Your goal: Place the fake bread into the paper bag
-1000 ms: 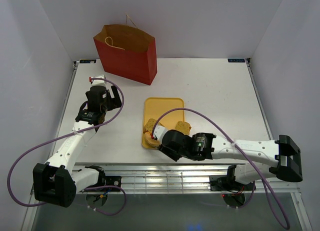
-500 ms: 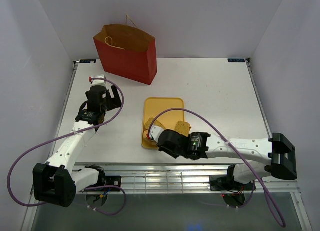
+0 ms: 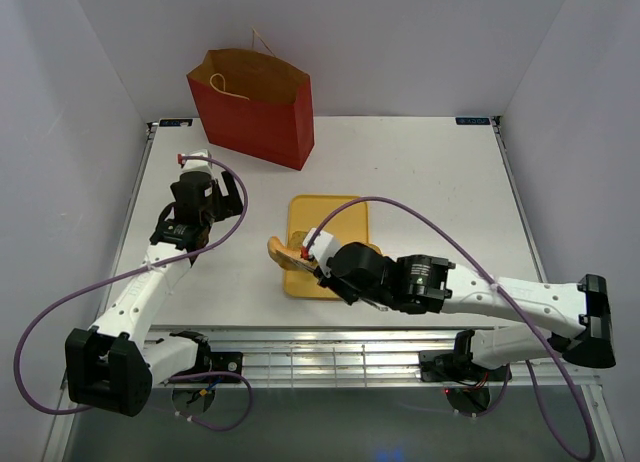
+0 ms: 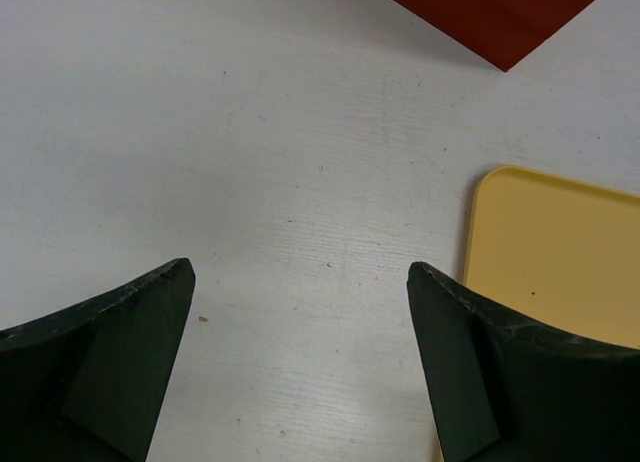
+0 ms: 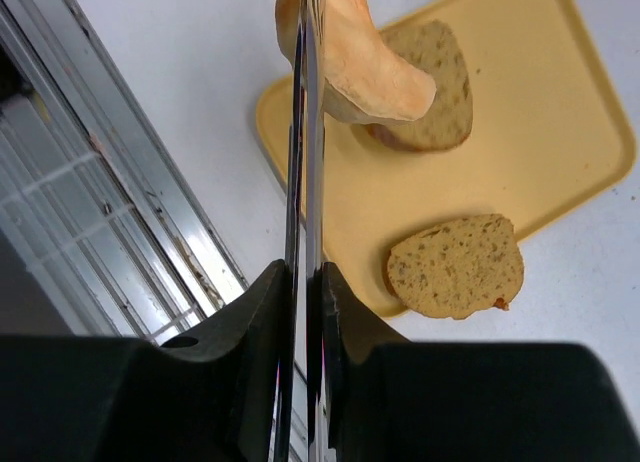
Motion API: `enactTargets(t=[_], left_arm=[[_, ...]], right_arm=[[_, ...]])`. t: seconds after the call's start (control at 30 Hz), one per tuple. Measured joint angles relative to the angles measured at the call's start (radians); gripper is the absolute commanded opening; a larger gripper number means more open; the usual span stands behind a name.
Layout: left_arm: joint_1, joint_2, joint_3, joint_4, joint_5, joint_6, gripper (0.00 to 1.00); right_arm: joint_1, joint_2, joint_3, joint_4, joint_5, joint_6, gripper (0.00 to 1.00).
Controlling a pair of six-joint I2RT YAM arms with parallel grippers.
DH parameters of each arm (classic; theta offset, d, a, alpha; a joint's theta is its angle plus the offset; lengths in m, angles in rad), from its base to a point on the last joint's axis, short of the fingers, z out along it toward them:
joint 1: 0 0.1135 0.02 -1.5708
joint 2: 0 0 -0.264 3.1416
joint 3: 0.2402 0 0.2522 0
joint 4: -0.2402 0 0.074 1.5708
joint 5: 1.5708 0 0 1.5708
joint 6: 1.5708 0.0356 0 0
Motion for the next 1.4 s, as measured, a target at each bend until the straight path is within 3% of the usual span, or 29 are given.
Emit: enactTargets(t=[0.5, 0.67, 1.0, 1.4], left_arm=[[0.0, -0.019, 0.0, 0.0, -0.015, 0.0, 0.98], [0.0, -0.042, 0.0, -0.001, -0.051, -0.008, 0.98], [0.0, -0.144, 0.0, 0.001, -0.198, -0.044, 0.98], [0.0, -0.181, -0.005, 0.001, -0.302, -0.076, 0.98]], right_arm=[[-0.01, -0.153, 0.01, 0.196, 0.195, 0.001, 0.08], [-0.097, -0.16, 0.013, 0.271, 0.267, 0.001, 0.08], [-0.473, 0.019, 0.255, 0.339, 0.022, 0.044, 0.08], [-0.626, 0.475, 0.871, 0.378, -0.289, 0.047, 0.09]])
